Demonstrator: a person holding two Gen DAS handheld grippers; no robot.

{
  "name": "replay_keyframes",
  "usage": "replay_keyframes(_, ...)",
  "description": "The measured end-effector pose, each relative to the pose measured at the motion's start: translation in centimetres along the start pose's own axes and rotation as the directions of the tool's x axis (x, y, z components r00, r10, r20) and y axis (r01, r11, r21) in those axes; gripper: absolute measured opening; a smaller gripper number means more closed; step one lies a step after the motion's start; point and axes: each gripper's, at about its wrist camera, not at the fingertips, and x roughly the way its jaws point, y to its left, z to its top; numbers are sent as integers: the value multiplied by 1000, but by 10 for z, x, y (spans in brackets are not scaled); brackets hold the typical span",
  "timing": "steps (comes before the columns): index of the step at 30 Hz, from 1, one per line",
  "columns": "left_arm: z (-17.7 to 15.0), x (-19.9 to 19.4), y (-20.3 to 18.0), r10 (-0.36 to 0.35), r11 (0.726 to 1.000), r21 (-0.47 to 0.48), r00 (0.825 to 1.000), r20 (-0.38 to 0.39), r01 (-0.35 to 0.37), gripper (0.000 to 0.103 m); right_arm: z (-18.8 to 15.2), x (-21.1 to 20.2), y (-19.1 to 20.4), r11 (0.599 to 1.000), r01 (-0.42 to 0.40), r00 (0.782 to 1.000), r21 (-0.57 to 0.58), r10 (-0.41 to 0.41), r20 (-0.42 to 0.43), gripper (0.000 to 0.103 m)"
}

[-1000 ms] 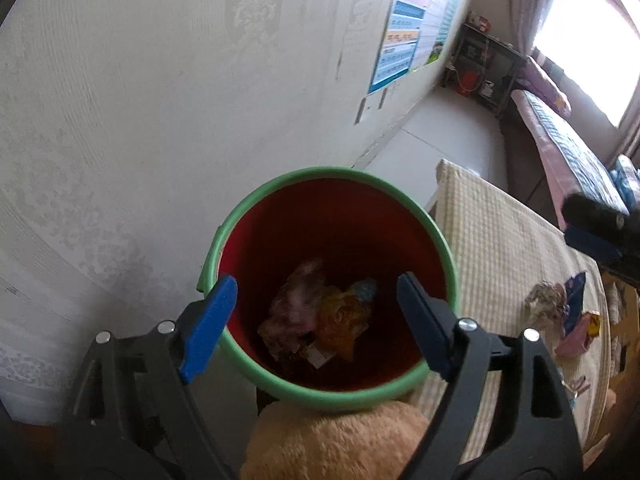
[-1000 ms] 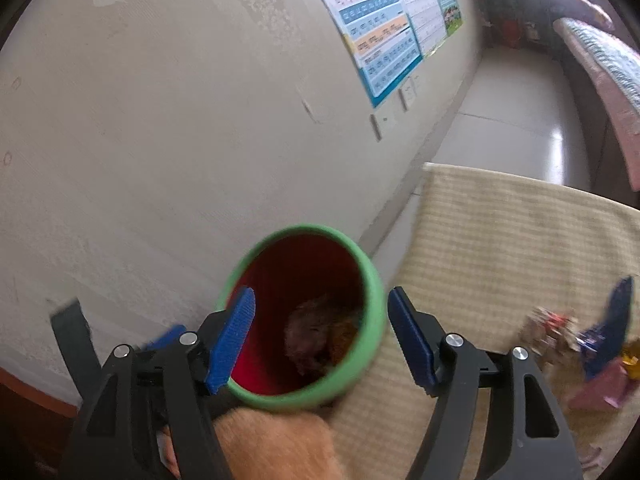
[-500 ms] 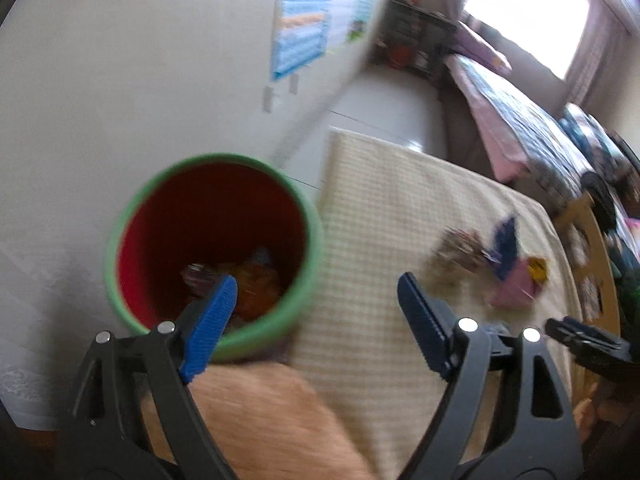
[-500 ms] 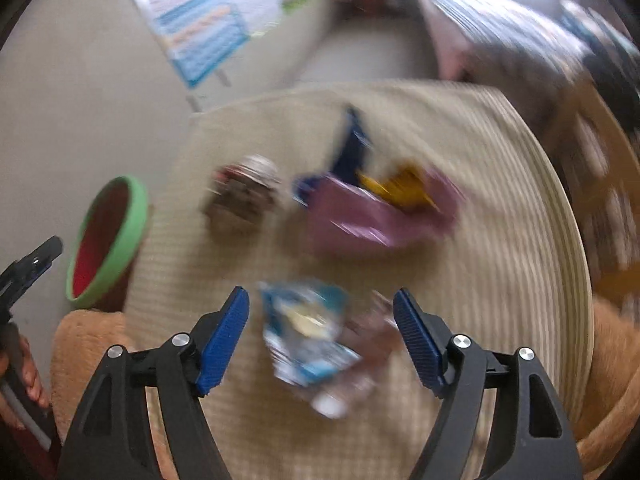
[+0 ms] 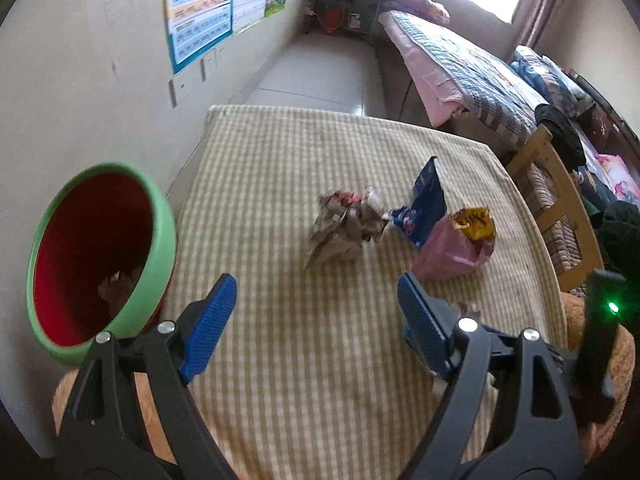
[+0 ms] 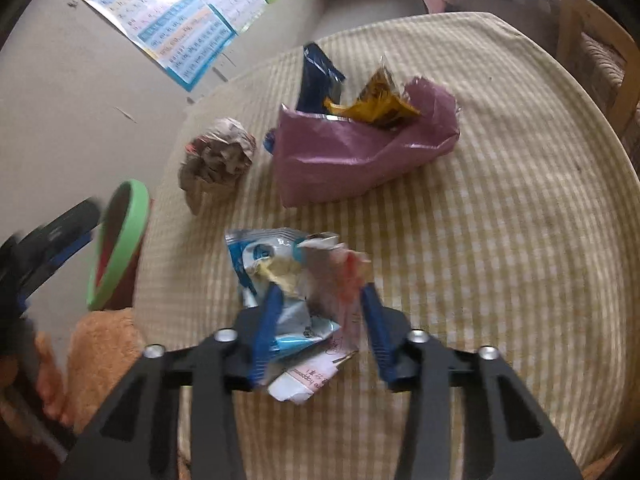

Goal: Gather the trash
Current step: 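Grasp the blue-white wrapper with the left gripper while the right grasps the white paper carton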

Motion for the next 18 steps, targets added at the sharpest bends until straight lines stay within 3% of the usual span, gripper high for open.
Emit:
replay_keyframes(3,16,15,-9,-2,1000,17,1000,-28,3,80,-1,-15,-9,1000,13,999,-12,-12,37,15)
replay_keyframes(7,18,17,-32,-67,997,24,997,-41,68,80,-3,-19,-27,999,16,999,34,-18,38,18)
replay_keyframes(8,14,17,-37,-70,997,39,996,-48,72,80,-3,-20,-32,999,9,999,51,-10,36,20)
replay_keyframes(11,-4,22,-52,-97,993,56,991,-96,102,80,-3,-30,-45,995,8,998,103,-15,66,44)
replay_keyframes(15,-33,37,-63,-108,992,38,975,-193,117,80,0,-42,-59,988,19,993,155,-37,115,46)
replay_keyframes(18,-52,40,-60,-117,993,-12,968,-221,118,80,-2,-43,-67,983,22,993,181,-44,113,46)
